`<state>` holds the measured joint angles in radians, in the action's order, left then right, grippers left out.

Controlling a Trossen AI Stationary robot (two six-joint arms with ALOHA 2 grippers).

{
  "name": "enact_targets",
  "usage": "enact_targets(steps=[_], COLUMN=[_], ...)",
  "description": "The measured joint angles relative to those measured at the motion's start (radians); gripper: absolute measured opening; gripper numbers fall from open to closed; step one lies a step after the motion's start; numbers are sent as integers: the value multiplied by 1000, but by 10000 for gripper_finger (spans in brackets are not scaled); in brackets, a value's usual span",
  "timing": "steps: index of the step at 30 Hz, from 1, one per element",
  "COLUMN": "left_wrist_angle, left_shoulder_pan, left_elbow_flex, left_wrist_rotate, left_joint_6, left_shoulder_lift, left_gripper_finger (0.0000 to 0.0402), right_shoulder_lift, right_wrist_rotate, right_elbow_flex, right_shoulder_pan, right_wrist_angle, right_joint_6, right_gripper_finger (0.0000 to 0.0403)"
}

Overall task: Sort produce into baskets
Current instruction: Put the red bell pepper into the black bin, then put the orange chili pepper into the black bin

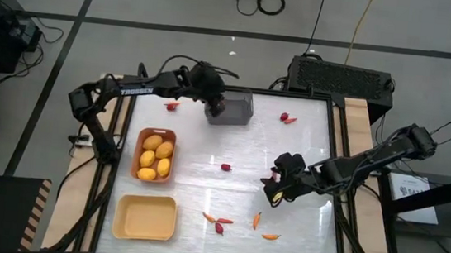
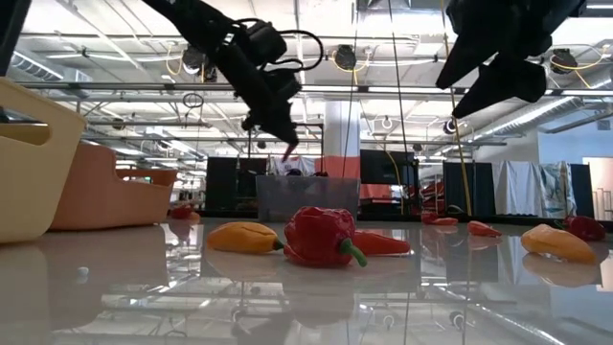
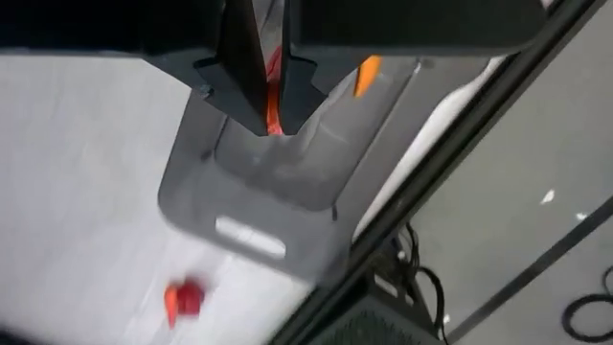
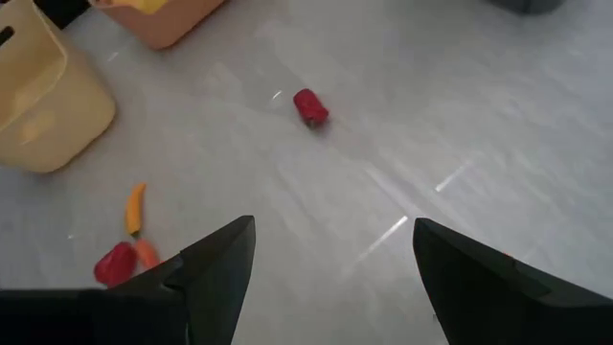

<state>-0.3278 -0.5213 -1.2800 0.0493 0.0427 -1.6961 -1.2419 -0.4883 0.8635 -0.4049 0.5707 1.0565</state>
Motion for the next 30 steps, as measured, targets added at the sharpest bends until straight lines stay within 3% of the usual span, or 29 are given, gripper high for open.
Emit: enact_targets(steps=[14,25,30], left_wrist_angle=[29,22,16], left_shoulder_pan=[24,27,36], left_elbow_flex=[0,0,0], left_wrist_rotate=[-22,-69,-57], left_joint_6=[83,85,176], left_shoulder_lift=[-78,-78,-41], left_gripper_finger=[32,129,147], right_shoulder_lift=[53,98,105], right_wrist_rotate=[-26,-27,52], right_elbow_flex=[0,0,0], right_shoulder_pan=[54,54,54], right_wrist_angle=[119,181,183], right_joint_6=[-37,-51,-21], right_gripper_finger=[276,276,276])
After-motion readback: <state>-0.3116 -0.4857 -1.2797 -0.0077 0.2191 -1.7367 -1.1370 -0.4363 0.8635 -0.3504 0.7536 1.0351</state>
